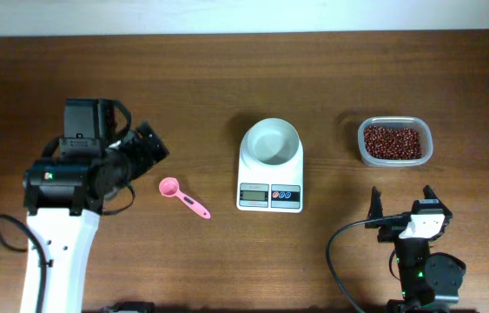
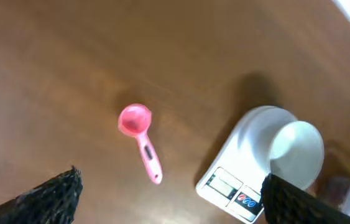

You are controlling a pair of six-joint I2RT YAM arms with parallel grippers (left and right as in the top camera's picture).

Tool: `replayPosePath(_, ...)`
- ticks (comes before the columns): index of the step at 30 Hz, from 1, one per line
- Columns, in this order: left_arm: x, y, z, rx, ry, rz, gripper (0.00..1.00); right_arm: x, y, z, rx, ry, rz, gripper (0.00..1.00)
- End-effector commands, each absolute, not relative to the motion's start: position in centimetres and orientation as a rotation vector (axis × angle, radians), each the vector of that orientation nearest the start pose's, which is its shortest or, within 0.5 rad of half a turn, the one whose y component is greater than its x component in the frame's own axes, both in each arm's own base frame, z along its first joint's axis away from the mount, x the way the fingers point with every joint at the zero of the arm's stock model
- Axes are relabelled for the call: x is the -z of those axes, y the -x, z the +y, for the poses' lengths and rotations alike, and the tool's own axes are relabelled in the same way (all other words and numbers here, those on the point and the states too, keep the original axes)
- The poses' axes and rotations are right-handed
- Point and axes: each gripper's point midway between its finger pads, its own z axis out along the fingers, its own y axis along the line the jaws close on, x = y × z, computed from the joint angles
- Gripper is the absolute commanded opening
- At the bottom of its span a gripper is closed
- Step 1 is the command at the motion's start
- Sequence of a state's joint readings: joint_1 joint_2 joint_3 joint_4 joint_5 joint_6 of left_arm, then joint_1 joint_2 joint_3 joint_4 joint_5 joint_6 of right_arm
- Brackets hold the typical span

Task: Scoop and weigh 50g on scale
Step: 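Move the left gripper over the pink scoop handle and lower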

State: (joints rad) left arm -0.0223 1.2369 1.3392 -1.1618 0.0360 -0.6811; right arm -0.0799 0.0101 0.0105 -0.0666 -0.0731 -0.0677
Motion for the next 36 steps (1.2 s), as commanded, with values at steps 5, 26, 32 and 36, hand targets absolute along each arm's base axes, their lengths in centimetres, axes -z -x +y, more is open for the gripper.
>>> replayPosePath(5, -20.3, -28.7, -0.7, 0.223, 1.168, 2.554, 0.80, -15.8, -24.6, -0.2, 0.037, 0.068, 1.640, 0.99)
replayPosePath(26, -6.2, -28.5, 0.5, -0.099, 1.401, 2.780, 0.62, -15.8, -24.6, 0.0, 0.031, 0.075, 1.640, 0.99)
replayPosePath(32, -3.1, -28.3, 0.5, -0.125, 1.413, 2.808, 0.55, -15.8, -24.6, 0.0, 0.031, 0.075, 1.640, 0.99)
replayPosePath(36, -1.0, -28.4, 0.5, -0.090, 1.398, 2.772, 0.52, -15.8, -24.6, 0.0, 0.031, 0.075, 1.640, 0.99)
